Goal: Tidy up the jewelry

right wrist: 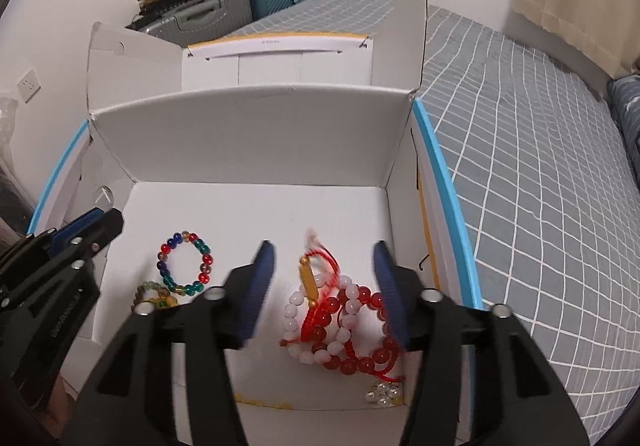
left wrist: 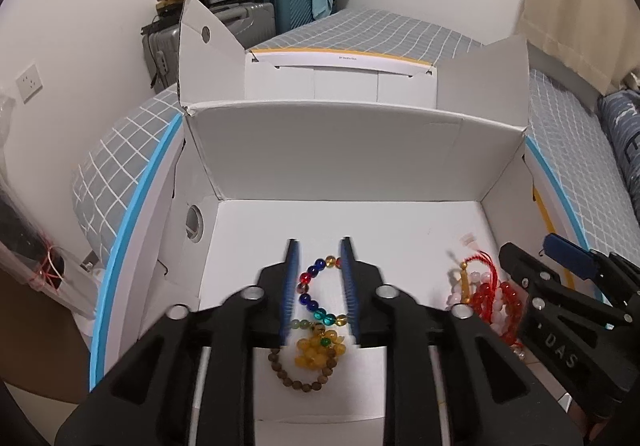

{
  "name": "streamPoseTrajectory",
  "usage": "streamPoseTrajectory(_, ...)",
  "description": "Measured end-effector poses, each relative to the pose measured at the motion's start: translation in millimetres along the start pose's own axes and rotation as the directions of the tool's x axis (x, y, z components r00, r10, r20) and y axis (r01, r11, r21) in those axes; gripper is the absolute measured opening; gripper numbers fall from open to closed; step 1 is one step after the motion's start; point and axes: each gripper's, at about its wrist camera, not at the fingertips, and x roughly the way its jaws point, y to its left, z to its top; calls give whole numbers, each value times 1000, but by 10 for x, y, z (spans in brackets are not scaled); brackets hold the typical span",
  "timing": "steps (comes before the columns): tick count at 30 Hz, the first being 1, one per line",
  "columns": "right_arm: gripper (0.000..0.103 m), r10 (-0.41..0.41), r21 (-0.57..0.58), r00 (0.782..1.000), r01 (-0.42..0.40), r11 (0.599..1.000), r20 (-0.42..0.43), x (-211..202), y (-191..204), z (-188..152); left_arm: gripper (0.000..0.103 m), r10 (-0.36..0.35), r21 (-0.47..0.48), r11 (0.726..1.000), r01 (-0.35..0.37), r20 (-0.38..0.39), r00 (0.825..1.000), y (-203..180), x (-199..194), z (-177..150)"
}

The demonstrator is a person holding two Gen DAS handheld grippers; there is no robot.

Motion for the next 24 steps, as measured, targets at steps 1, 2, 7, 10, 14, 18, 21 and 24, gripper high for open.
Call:
streamPoseTrajectory(1, 63, 3, 3, 1000, -3, 1000, 11, -30, -7, -1, 35, 1, -2, 1000, -1, 7, 1000, 4, -23, 1)
streamPoseTrajectory(2, 68, 4, 7, 1000, -4, 1000, 26, -70, -18, -8, 42, 0, -4, 1000, 0, 14, 1000, 9, -51, 5)
streamPoseTrajectory(7, 85, -11, 36, 996, 8, 999, 93, -301, -86, -35, 75, 11, -12, 1000, -10, 80, 997, 46, -260, -7)
streamPoseTrajectory(10, 92, -21, 44, 991, 15, 999, 135, -457, -98, -70, 82, 4, -12, 1000, -2, 104, 995, 72, -382, -31)
streamPoseTrajectory(14, 95, -32, 42, 982, 24, 999, 186, -639, -93, -166, 94, -3, -30, 1000, 8, 152, 988, 129, -556, -99)
streamPoseTrajectory(18, 95, -51, 40, 977, 43, 998, 209, -714, -72, -291, 97, -6, -31, 999, 12, 184, 983, 195, -703, -186)
streamPoseTrajectory(21, 95, -56, 34, 975, 49, 998, 214, -754, -41, -421, 97, -12, -29, 999, 18, 191, 982, 257, -790, -282)
streamPoseTrajectory(24, 95, -62, 39, 974, 55, 998, 219, -805, -7, -533, 97, -19, -16, 1000, 23, 195, 981, 299, -884, -398)
